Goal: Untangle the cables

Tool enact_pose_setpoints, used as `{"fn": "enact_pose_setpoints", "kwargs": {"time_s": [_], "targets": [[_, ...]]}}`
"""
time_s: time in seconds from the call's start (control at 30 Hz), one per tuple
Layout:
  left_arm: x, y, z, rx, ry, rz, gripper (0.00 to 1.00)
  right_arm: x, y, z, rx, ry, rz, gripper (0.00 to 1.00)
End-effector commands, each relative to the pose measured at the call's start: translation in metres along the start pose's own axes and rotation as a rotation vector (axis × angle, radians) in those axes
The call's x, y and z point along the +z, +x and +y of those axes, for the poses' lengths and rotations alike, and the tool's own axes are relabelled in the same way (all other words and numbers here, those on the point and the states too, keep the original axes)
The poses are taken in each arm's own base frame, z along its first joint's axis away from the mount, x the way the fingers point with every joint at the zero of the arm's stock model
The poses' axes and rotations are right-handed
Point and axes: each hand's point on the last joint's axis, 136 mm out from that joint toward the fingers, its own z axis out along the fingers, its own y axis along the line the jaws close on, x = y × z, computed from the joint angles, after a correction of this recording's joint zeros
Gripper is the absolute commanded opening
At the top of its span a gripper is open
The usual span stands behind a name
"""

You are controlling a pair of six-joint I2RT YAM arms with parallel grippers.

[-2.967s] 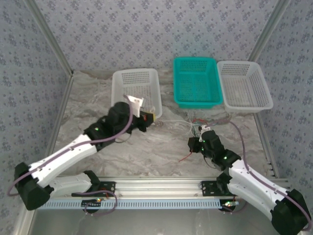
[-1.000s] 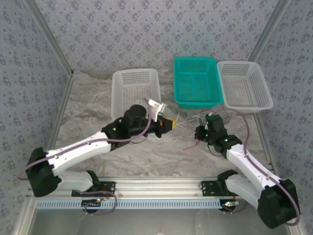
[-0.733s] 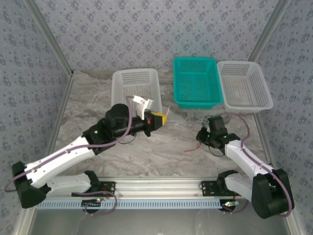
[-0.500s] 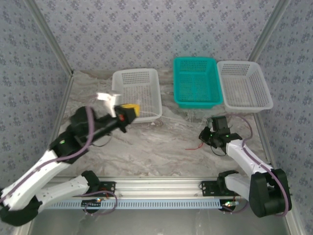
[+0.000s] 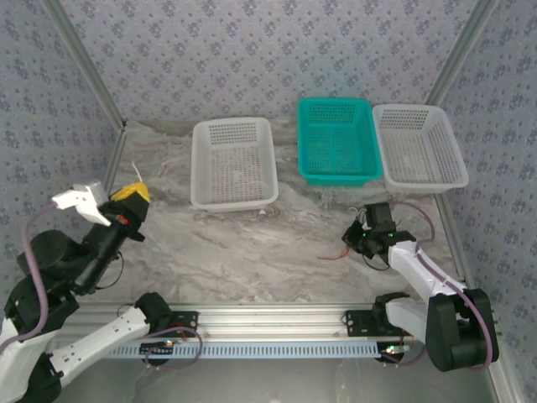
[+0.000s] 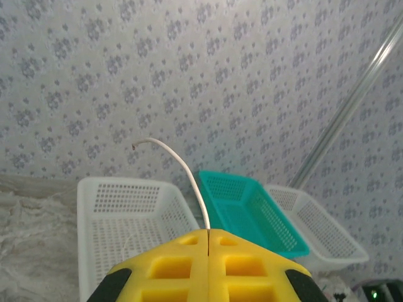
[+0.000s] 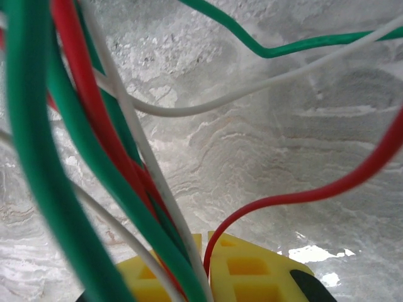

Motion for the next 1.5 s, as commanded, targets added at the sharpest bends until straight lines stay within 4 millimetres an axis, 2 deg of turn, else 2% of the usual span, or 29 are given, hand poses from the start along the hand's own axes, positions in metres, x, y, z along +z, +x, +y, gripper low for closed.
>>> {"fn": "enact_pose_setpoints", "kwargs": {"time_s": [0.0, 0.07, 0.13, 0.33, 0.4, 0.53, 0.7, 0.8, 0.83, 0.93, 1.1, 1.17, 1.27, 1.33, 1.37, 1.43, 1.47], "targets": [[0.017, 0.025, -0.022, 0.051, 0.092, 0.1, 0.0, -0.009, -0.003, 0.024, -0.043, -0.088, 0.011, 0.0], [0.024, 0.029, -0.027, 0.061, 0.099, 0.133, 0.0, -0.011, -0.002, 0.027, -0.081, -0.078, 0.014, 0.0], [0.028, 0.024, -0.028, 0.067, 0.087, 0.125, 0.0, -0.012, 0.0, 0.027, -0.104, -0.067, 0.016, 0.0], [0.03, -0.02, -0.053, 0.099, 0.154, 0.017, 0.0, -0.009, 0.004, 0.027, -0.095, -0.086, 0.025, 0.0], [0.037, -0.035, -0.063, 0.127, 0.167, -0.002, 0.0, -0.009, 0.003, 0.03, -0.093, -0.093, 0.023, 0.0], [0.055, -0.059, -0.1, 0.17, 0.256, 0.007, 0.0, -0.012, 0.001, 0.032, -0.099, -0.095, 0.02, 0.0], [0.086, -0.095, -0.117, 0.311, 0.207, -0.033, 0.0, -0.013, 0.001, 0.035, -0.098, -0.104, 0.015, 0.0], [0.114, -0.108, -0.122, 0.325, 0.209, -0.021, 0.0, -0.013, 0.002, 0.036, -0.1, -0.108, 0.018, 0.0], [0.123, -0.116, -0.119, 0.3, 0.204, -0.014, 0.0, -0.013, 0.002, 0.036, -0.101, -0.108, 0.019, 0.0], [0.164, -0.115, -0.1, 0.219, 0.179, 0.02, 0.0, -0.013, 0.002, 0.037, -0.103, -0.11, 0.016, 0.0], [0.231, -0.09, -0.053, 0.085, 0.114, 0.117, 0.0, -0.017, 0.002, 0.04, -0.113, -0.116, 0.018, 0.0], [0.252, -0.074, -0.033, 0.048, 0.079, 0.155, 0.0, -0.019, 0.001, 0.04, -0.119, -0.118, 0.011, 0.0], [0.277, -0.038, -0.009, 0.008, 0.062, 0.24, 0.0, -0.022, 0.0, 0.039, -0.126, -0.117, -0.004, 0.0], [0.29, 0.005, 0.004, -0.025, 0.066, 0.34, 0.0, -0.023, 0.001, 0.039, -0.126, -0.119, -0.007, 0.0], [0.293, 0.022, 0.009, -0.045, 0.064, 0.372, 0.03, -0.022, 0.001, 0.038, -0.123, -0.119, -0.008, 0.0], [0.297, 0.07, 0.024, -0.099, 0.036, 0.442, 0.11, -0.021, 0.001, 0.038, -0.117, -0.122, -0.009, 0.0], [0.297, 0.089, 0.031, -0.122, 0.023, 0.463, 0.11, -0.021, 0.002, 0.038, -0.114, -0.123, -0.006, 0.0]]}}
